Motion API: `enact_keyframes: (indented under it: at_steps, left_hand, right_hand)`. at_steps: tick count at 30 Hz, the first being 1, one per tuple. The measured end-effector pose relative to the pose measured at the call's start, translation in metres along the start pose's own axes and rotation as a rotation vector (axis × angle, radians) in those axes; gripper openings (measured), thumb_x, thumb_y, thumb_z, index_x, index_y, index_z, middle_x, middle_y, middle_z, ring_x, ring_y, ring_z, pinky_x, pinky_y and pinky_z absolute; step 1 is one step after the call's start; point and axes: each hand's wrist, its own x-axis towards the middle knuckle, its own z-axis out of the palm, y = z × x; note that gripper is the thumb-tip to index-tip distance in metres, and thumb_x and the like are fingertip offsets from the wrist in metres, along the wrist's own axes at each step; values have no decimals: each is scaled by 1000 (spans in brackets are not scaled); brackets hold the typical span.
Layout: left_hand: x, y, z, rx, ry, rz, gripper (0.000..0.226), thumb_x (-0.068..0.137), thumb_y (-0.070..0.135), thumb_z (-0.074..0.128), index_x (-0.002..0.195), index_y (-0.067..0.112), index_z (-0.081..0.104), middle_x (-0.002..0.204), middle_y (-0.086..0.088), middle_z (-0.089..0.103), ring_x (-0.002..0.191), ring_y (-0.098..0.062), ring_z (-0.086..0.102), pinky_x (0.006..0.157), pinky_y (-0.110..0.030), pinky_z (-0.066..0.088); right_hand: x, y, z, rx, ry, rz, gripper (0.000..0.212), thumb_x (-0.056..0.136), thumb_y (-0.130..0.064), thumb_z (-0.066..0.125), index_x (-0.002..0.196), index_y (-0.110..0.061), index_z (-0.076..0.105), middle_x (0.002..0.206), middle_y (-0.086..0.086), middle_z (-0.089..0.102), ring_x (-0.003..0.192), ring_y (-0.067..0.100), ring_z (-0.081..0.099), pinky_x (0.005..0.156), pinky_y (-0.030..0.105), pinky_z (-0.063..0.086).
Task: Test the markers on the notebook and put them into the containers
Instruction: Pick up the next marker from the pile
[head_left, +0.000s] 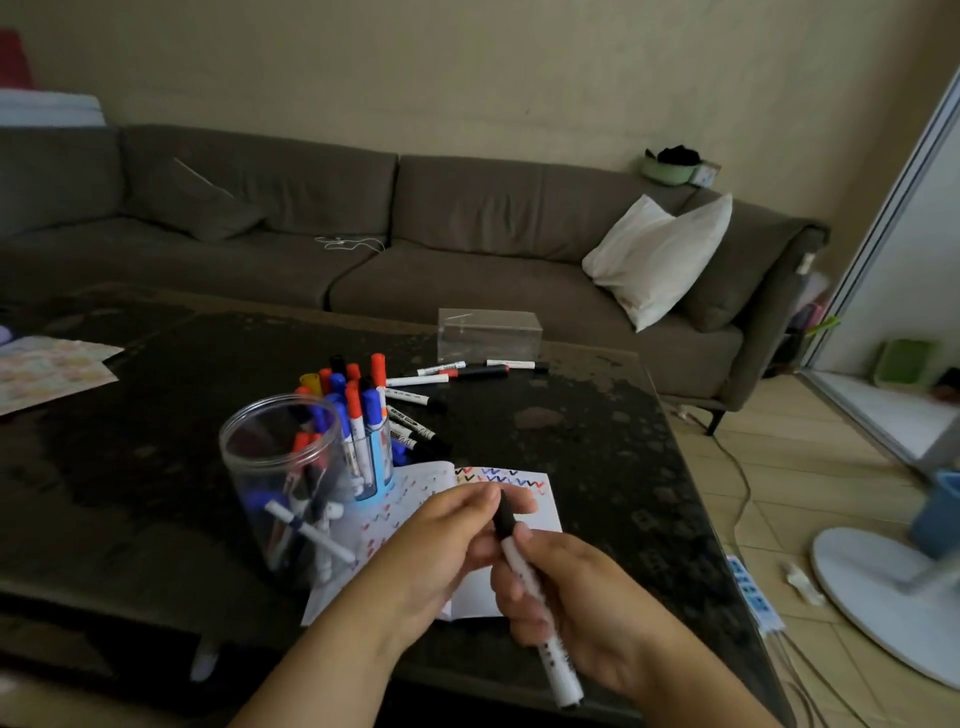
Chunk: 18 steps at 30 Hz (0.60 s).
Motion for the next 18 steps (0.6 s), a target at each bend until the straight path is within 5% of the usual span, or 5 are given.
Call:
enact_keyframes:
  at_steps: [4,7,12,18]
  left_hand:
    - [-18,2,9,-489,-200,-29,35,84,24,48,97,-1,69,107,-23,63,100,-28,65,78,-33,57]
    - [-23,1,15,-512,-197,3,30,84,23,48,88,-1,65,99,-20,69,100,-29,67,75,-35,57]
    - [-17,4,16,-333,90,30,22,94,20,44,84,5,57,86,-14,73,83,-22,68,60,-27,47]
    - [-6,1,3,-137,270,66,22,95,26,49,91,10,65,99,-2,73,98,-14,67,93,-34,47]
  right_hand:
    - [-8,8,-1,370,-267,40,29,77,-22,75,89,4,68,57,5,41,40,6,36,30,14,30]
    - [-12,10,5,412,-257,15,28,81,-25,69,84,3,65,55,3,40,38,4,35,28,13,30]
    - [-14,19,14,-215,89,-115,28,100,-28,40,86,-8,55,53,-4,41,43,4,29,37,14,24]
    - [-10,27,-1,-602,343,-142,27,98,-36,45,94,-20,67,60,-5,54,52,7,46,54,22,42]
